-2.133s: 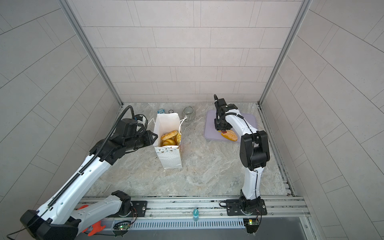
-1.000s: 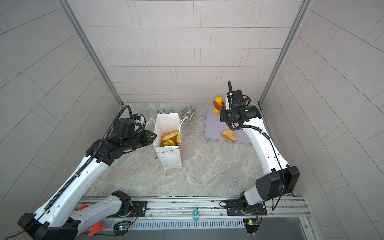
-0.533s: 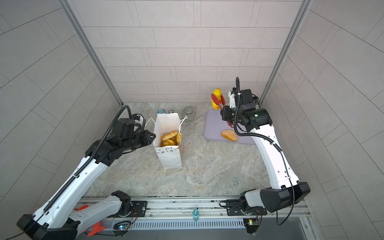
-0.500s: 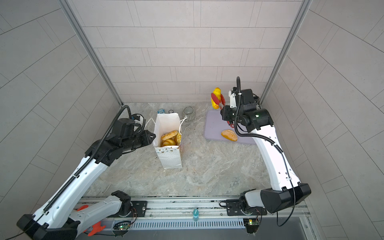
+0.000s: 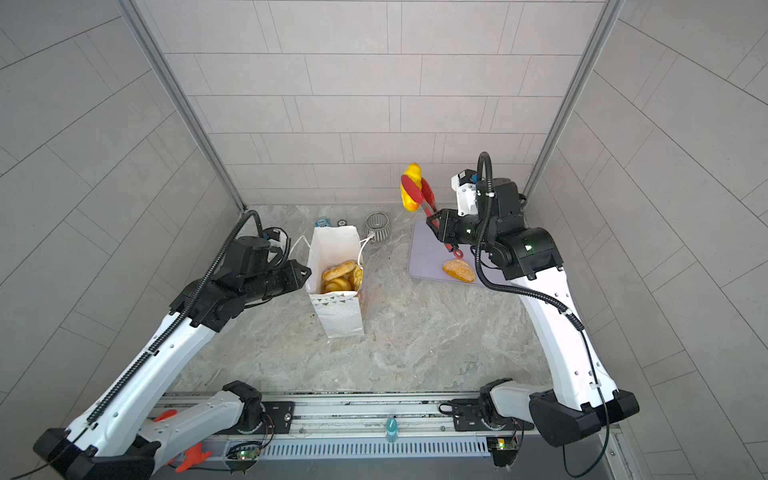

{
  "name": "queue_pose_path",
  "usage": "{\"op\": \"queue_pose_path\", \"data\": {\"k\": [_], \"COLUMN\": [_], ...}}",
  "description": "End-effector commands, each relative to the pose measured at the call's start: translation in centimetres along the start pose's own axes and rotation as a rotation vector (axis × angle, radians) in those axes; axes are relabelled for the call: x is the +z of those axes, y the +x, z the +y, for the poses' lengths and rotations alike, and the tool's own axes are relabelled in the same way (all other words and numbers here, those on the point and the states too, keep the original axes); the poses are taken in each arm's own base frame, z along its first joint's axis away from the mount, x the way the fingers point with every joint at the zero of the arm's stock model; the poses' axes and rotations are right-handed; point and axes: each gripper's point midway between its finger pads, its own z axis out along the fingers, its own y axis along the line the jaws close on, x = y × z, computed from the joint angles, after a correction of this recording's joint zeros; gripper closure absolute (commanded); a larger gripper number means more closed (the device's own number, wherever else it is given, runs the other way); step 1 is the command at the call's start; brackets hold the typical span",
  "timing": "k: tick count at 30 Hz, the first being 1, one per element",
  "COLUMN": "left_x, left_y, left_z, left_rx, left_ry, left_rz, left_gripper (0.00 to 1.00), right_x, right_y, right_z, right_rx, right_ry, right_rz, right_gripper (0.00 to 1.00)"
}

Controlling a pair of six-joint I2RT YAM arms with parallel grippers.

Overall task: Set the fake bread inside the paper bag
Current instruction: 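Lift the yellow striped bread in the tongs and carry it over the bag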

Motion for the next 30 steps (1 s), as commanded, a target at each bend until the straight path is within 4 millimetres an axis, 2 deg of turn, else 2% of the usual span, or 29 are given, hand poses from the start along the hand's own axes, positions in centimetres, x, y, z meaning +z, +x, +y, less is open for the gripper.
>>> {"op": "queue_pose_path", "data": {"k": [1,6,12,19,30], "left_x": [-0.6,-0.6,-0.5,-0.7,-0.7], "left_y": [-0.8,-0.8,-0.7,-0.7,-0.6], "left_z": [-0.4,-0.4,-0.3,-0.3,-0.1], "left_rx": [-0.011,-0.013,-0.012,-0.016,-0.022], "left_ry": [0.007,0.008,0.006,0.008,0.006], "left_rz": [-0.024,-0.025,-0.024,-0.03,-0.034], "left_gripper": [0.83,0.83,0.83,0.83,0.83], "right_x": [-2.5,-3.0,-2.9,-2.8,-1.1], "right_y": [-2.1,-1.7,-0.6,0.8,3.6], "right_z": [4.1,6.8,8.8,10.8,12.9], "right_rx": [-0.024,-0.063,-0.109,-0.187,-0.287], "right_ry": [-0.157,-0.213,-0.228,-0.214,-0.176], "right_rz": [-0.114,-0.119,-0.097,-0.064,0.013], "right_gripper": [0.63,0.63,0.63,0.63,0.63]}}
